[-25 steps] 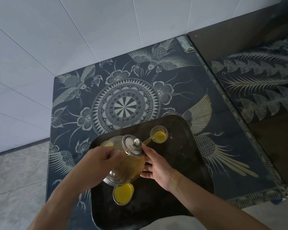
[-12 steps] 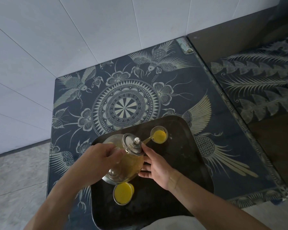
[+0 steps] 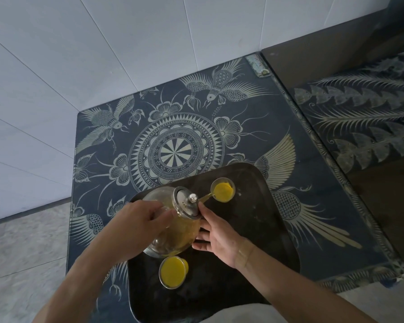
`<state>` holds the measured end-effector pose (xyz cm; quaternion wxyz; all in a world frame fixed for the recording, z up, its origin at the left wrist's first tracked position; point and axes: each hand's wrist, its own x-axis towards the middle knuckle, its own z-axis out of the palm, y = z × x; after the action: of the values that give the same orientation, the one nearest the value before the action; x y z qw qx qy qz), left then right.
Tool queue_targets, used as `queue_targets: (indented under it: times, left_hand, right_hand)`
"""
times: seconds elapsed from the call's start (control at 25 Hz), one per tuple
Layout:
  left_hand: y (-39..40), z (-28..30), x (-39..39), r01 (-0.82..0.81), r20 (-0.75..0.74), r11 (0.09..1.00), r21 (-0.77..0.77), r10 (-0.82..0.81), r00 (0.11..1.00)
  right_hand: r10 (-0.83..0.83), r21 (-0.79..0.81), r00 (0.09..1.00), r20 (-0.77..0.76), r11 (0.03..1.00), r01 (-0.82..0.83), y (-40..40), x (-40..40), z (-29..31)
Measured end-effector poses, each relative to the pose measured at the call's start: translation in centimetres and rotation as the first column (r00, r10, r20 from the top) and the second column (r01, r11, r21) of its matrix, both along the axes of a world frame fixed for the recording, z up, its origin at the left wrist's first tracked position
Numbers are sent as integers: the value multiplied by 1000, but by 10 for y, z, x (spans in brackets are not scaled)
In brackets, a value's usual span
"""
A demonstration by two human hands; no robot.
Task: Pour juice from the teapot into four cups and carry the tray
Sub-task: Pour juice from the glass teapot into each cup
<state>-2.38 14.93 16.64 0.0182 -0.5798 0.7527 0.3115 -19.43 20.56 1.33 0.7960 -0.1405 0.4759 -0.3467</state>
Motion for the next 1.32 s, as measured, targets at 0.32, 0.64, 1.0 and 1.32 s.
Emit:
queue_targets:
  times: [0.32,0.64,1.0,1.32]
  left_hand:
    - [1,5,-3,29,43,999,-20,-29,999]
    - [2,9,-8,35,77,999,-23,-33,996]
    - [2,6,-9,55,77,998,-36,-52,996]
    - [1,-6,-7,35,41,998,-46,-33,999]
  right_hand:
    - [4,-5,1000,16,1000,-4,0,0,-1]
    - [4,-5,1000,10,1000,-4,0,0,-1]
    - [-6,-3,1000,-1,1000,6,0,-2,0]
    - [-15,6,999,-38,1000,16,0,-8,2]
